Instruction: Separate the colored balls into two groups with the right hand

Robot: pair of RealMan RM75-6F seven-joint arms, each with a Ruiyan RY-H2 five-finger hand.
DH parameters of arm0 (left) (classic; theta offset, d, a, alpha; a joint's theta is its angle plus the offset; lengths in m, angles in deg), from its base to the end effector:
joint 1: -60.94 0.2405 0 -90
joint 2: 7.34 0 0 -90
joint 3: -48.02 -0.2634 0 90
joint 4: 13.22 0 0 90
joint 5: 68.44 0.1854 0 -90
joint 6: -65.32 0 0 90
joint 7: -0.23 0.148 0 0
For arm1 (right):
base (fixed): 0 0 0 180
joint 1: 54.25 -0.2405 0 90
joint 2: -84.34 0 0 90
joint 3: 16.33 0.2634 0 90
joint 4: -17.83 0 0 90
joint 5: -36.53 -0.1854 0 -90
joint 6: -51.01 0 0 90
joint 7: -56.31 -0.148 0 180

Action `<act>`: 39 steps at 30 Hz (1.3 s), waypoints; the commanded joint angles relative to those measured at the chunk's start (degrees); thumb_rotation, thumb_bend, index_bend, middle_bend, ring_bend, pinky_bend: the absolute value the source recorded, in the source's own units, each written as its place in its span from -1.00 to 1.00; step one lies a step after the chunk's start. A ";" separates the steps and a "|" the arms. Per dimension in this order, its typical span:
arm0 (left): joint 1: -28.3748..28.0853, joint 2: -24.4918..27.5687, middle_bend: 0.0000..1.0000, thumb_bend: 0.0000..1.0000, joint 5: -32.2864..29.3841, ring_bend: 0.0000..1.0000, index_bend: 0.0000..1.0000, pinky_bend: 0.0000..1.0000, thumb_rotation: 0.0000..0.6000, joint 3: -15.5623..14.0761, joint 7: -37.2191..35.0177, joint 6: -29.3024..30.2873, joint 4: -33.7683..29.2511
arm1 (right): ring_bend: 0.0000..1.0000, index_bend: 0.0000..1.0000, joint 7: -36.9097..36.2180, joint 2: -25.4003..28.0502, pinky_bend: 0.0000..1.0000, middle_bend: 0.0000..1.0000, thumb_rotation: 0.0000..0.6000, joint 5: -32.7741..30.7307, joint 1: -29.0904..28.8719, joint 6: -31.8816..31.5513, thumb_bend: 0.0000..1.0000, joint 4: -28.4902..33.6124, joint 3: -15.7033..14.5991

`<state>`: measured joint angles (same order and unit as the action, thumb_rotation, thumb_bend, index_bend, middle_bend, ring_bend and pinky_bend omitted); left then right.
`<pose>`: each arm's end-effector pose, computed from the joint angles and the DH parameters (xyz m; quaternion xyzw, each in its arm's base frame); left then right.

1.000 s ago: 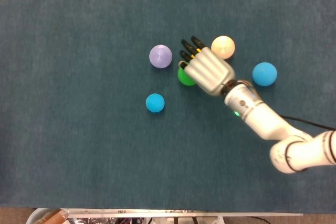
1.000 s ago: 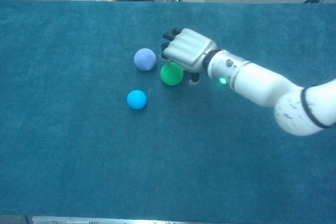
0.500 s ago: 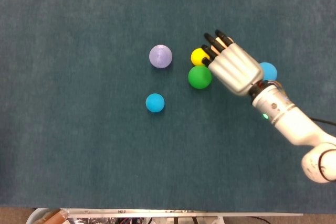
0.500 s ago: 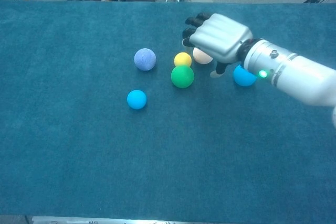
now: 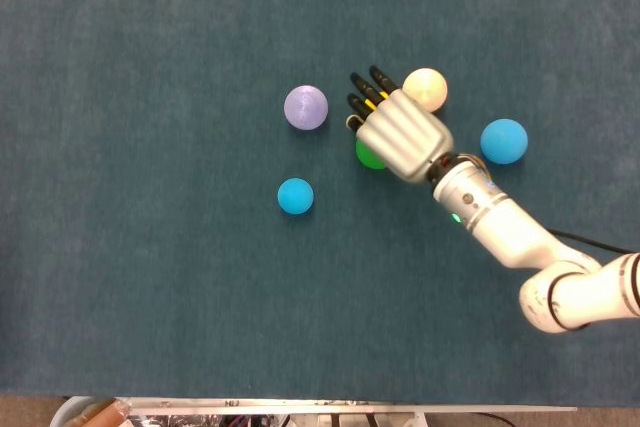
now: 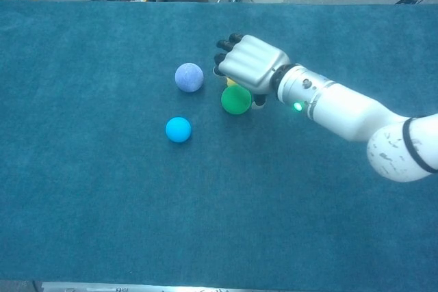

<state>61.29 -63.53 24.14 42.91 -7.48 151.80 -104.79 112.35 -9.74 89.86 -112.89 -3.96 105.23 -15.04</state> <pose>-0.3247 0.1277 0.2087 -0.6277 -0.4251 -0.3379 0.5577 -0.0827 -0.3340 -0.0481 0.8807 -0.1010 0.2300 0.4016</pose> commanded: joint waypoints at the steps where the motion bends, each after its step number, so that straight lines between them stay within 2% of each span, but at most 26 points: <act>1: 0.01 0.03 -0.57 -0.11 0.05 -0.58 -0.37 -0.61 1.00 0.00 -0.14 0.03 0.10 | -0.89 -0.29 0.96 -1.39 -0.79 -0.58 1.00 0.47 -0.34 -0.28 -0.90 -1.34 -0.04; 5: 0.09 0.21 -0.57 -0.11 0.29 -0.58 -0.37 -0.61 1.00 -0.20 -1.58 0.09 0.10 | -0.89 -0.29 2.14 -3.19 -0.79 -0.58 1.00 2.81 -0.09 -1.35 -0.91 -3.69 -1.11; 13: 0.19 0.42 -0.57 -0.11 0.43 -0.58 -0.37 -0.61 1.00 -0.36 -2.60 0.11 0.71 | -0.89 -0.28 2.37 -4.93 -0.79 -0.58 1.00 3.08 0.65 -1.00 -0.91 -5.68 -1.25; 23: 0.26 0.37 -0.57 -0.11 0.57 -0.58 -0.37 -0.61 1.00 -0.33 -2.91 0.30 0.98 | -0.89 0.02 1.71 -5.68 -0.78 -0.56 1.00 4.47 1.90 -1.53 -0.87 -6.83 -1.03; 29: 0.24 0.38 -0.57 -0.11 0.53 -0.58 -0.37 -0.61 1.00 -0.32 -2.78 0.19 0.90 | -0.89 0.03 -0.19 -2.45 -0.78 -0.55 1.00 6.88 3.53 -3.01 -0.87 -2.81 -1.44; 39: -0.29 0.12 -0.57 -0.11 0.90 -0.58 -0.37 -0.61 1.00 -0.30 -1.92 -0.55 0.55 | -0.89 0.03 -5.59 5.00 -0.78 -0.54 1.00 13.39 8.60 -5.66 -0.88 2.06 -5.61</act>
<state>61.04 -63.39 25.01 42.62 -9.44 151.30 -104.20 107.40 -5.39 102.58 -104.92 -9.20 106.70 -20.13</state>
